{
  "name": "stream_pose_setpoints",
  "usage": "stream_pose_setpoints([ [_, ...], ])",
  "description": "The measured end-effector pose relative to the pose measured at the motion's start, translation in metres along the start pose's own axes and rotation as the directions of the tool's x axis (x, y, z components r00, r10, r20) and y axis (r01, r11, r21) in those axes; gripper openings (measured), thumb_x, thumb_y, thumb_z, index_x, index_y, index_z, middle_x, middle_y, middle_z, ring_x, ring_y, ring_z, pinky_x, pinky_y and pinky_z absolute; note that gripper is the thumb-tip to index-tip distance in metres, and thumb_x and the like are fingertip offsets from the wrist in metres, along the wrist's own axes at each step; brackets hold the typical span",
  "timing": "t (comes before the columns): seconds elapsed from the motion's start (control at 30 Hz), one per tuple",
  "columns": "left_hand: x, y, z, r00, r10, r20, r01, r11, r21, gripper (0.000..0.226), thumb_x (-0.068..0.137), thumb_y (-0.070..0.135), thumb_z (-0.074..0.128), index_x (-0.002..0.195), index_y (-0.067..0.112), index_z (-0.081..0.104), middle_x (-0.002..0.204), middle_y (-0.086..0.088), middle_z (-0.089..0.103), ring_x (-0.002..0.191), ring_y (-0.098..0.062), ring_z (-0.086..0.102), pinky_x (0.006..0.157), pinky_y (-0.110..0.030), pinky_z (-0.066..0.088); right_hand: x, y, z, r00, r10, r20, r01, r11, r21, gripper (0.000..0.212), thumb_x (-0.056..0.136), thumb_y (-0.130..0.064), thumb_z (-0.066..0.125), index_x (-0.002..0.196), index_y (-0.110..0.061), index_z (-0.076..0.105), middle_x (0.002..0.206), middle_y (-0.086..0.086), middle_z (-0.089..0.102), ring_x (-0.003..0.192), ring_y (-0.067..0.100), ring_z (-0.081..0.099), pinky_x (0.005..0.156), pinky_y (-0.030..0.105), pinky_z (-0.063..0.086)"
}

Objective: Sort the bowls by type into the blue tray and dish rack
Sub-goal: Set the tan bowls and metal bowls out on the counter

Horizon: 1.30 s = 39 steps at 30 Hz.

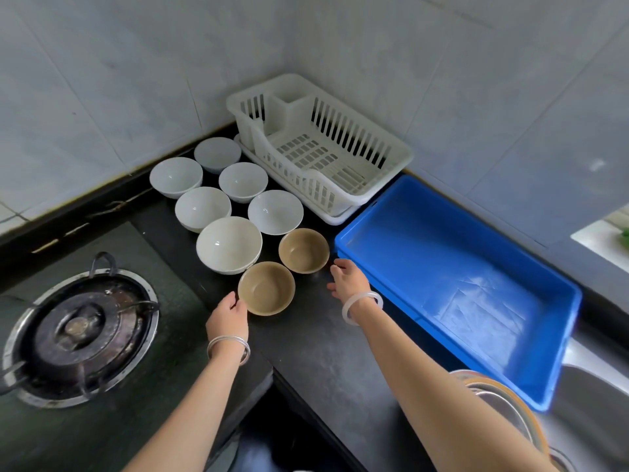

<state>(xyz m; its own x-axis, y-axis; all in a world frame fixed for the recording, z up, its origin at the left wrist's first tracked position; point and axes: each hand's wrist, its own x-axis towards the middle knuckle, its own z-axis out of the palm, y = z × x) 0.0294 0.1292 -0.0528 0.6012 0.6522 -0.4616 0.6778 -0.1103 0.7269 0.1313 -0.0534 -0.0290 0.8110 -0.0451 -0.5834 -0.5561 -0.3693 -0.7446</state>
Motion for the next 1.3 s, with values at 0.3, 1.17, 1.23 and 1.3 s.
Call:
stream_pose_setpoints([
  [0.3, -0.078, 0.01, 0.025, 0.96, 0.278, 0.042, -0.281, 0.954, 0.106, 0.031, 0.091, 0.013, 0.047, 0.119, 0.013, 0.06, 0.121, -0.012, 0.061, 0.11, -0.028, 0.057, 0.09, -0.035, 0.043, -0.081, 0.056, -0.097, 0.946, -0.277, -0.168, 0.236, 0.944, -0.229, 0.02, 0.094, -0.028, 0.047, 0.097, -0.018, 0.064, 0.092, 0.0, 0.068, 0.085, 0.022, 0.065, 0.075, 0.031, 0.05],
  [1.17, -0.248, -0.004, 0.173, 0.509, 0.479, 0.715, -0.805, 0.559, 0.198, 0.034, 0.091, 0.023, 0.051, 0.125, 0.021, 0.053, 0.133, 0.002, 0.046, 0.115, -0.017, 0.05, 0.089, -0.023, 0.041, -0.18, 0.201, -0.218, 0.795, -0.106, -0.597, -0.211, 0.875, -0.437, 0.007, 0.088, -0.021, 0.053, 0.087, -0.014, 0.05, 0.097, 0.011, 0.061, 0.088, 0.029, 0.055, 0.067, 0.031, 0.037],
  [1.23, -0.248, -0.005, 0.173, 0.504, 0.488, 0.712, -0.812, 0.549, 0.199, 0.035, 0.092, 0.024, 0.049, 0.127, 0.021, 0.052, 0.134, 0.003, 0.046, 0.116, -0.016, 0.05, 0.087, -0.021, 0.04, -0.182, 0.201, -0.221, 0.785, -0.097, -0.612, -0.209, 0.888, -0.409, 0.008, 0.087, -0.019, 0.055, 0.084, -0.014, 0.048, 0.092, 0.012, 0.064, 0.082, 0.031, 0.056, 0.063, 0.03, 0.035],
  [1.3, -0.249, -0.006, 0.174, 0.501, 0.494, 0.711, -0.816, 0.544, 0.196, 0.034, 0.093, 0.025, 0.047, 0.127, 0.021, 0.053, 0.134, 0.003, 0.046, 0.115, -0.016, 0.05, 0.085, -0.02, 0.038, -0.184, 0.202, -0.223, 0.777, -0.089, -0.623, -0.21, 0.897, -0.39, 0.009, 0.089, -0.02, 0.054, 0.088, -0.011, 0.052, 0.09, 0.015, 0.066, 0.082, 0.034, 0.058, 0.062, 0.031, 0.036],
])
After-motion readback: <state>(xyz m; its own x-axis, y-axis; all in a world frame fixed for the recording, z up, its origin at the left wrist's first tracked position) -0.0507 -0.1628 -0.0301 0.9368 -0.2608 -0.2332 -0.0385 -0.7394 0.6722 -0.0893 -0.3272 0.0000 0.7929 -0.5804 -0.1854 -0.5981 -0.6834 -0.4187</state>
